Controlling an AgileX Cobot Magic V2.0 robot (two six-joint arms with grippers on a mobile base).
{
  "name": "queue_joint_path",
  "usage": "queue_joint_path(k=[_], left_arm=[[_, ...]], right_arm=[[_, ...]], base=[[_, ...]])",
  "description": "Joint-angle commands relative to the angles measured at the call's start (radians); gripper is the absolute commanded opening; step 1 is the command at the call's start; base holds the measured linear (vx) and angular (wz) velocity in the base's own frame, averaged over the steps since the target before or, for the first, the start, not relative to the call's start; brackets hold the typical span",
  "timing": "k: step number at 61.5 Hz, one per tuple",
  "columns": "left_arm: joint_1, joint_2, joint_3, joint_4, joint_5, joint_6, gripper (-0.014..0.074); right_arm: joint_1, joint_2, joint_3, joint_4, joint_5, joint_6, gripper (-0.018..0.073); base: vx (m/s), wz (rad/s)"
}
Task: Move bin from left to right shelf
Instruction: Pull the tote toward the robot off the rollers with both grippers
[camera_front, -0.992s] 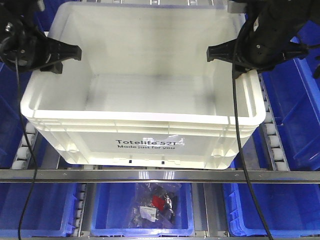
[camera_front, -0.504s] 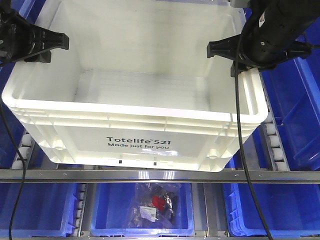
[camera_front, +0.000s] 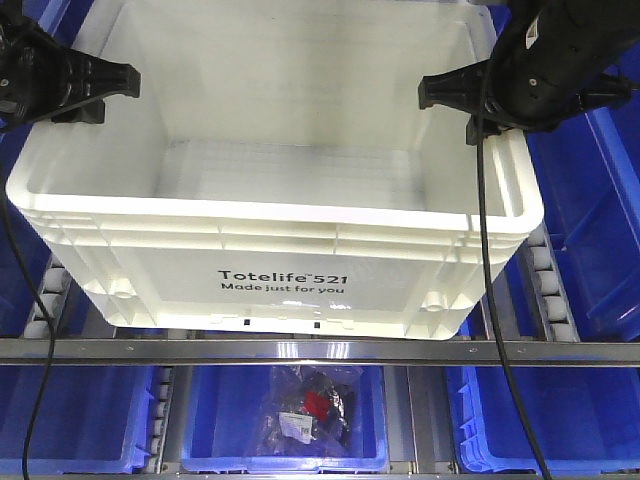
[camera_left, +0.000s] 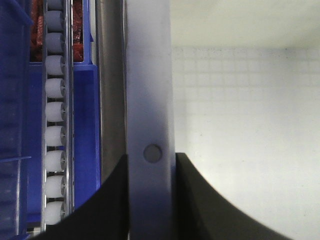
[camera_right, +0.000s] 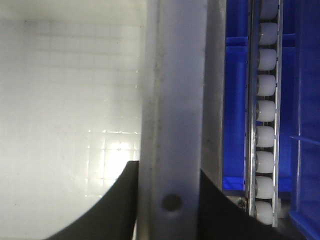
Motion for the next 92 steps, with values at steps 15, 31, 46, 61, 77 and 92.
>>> queue_joint_path(k=[15, 31, 46, 61, 77, 92], left_arm=[[0.0, -0.059, -0.043, 0.012, -0.107, 0.005, 0.0082], [-0.008, -0.075, -0.038, 0.014, -0.157, 0.005, 0.0082], [-0.02, -0.184, 0.105, 0.012, -0.302, 0.002, 0.0082], [-0.02, -0.198, 0.138, 0.004, -0.33, 0.002, 0.0082], [-0.02, -0.199, 0.138, 0.004, -0.319, 0.002, 0.0082], [-0.02, -0.199, 0.138, 0.004, -0.32, 0.002, 0.0082]], right_arm=[[-0.005, -0.078, -0.057, -0.083, -0.094, -0.009, 0.0062], [-0.005, -0.086, -0.051, -0.083, -0.114, -0.008, 0.0062], [-0.005, -0.171, 0.083, -0.087, -0.236, -0.003, 0.0062], [-0.005, -0.189, 0.097, -0.083, -0.249, -0.007, 0.0062], [-0.005, -0.186, 0.097, -0.082, -0.223, -0.007, 0.0062], [-0.005, -0.186, 0.097, -0.082, -0.212, -0.007, 0.0062]], base=[[0.0, 0.0], [0.0, 0.0], [0.0, 0.0], [0.0, 0.0], [0.0, 0.0], [0.0, 0.0]])
